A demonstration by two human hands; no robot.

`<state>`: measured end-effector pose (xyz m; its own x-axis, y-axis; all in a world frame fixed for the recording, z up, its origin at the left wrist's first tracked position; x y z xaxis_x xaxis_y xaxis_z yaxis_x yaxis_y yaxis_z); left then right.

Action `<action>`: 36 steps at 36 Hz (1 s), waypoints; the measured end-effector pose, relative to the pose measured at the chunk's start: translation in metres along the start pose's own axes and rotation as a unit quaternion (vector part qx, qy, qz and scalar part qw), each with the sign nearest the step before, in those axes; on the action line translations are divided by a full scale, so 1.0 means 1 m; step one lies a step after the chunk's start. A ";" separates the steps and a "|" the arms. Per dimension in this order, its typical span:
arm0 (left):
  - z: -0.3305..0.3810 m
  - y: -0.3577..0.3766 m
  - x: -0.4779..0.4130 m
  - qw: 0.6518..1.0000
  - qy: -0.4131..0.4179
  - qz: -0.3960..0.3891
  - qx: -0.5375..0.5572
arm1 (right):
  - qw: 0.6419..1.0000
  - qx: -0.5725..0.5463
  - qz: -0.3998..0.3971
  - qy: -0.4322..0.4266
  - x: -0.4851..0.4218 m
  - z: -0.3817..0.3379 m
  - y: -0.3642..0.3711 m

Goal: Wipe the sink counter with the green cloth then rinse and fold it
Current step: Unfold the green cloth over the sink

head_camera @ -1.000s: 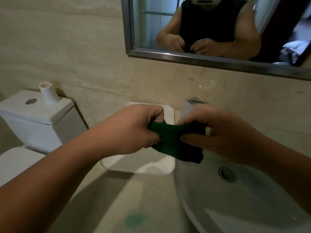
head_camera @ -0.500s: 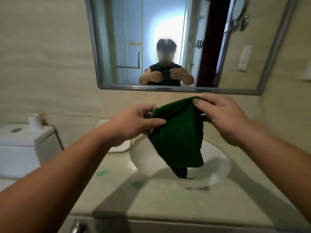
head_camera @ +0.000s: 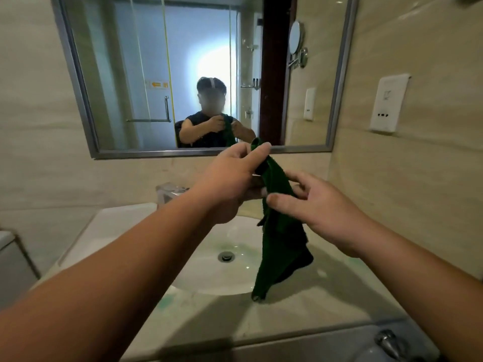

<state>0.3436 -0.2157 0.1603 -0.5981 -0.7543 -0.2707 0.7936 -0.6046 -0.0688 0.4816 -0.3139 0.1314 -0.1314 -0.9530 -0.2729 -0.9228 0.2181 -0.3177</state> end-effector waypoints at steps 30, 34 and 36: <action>-0.099 0.029 -0.030 0.975 -0.115 -0.013 -0.191 | 0.912 -0.363 0.171 0.092 -0.022 -0.003 -0.075; -0.099 0.049 -0.032 0.989 -0.104 -0.085 -0.066 | 0.894 -0.398 0.166 0.123 -0.031 -0.010 -0.082; -0.100 0.063 -0.026 0.970 -0.140 -0.197 -0.034 | 0.891 -0.401 0.162 0.134 -0.034 -0.010 -0.090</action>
<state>0.4199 -0.2088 0.0666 -0.8556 -0.5141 0.0595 0.4975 -0.8487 -0.1794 0.5655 -0.3033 0.1781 -0.4209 -0.9066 0.0297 -0.7683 0.3737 0.5197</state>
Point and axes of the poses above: each hand's wrist, its own x-axis away from the middle knuckle, its own y-axis out of the palm, z = x × y, the point moved 3 cm from there along -x, towards the middle knuckle, and after that the axes turned 8 degrees about -x, right-handed, at the moved point
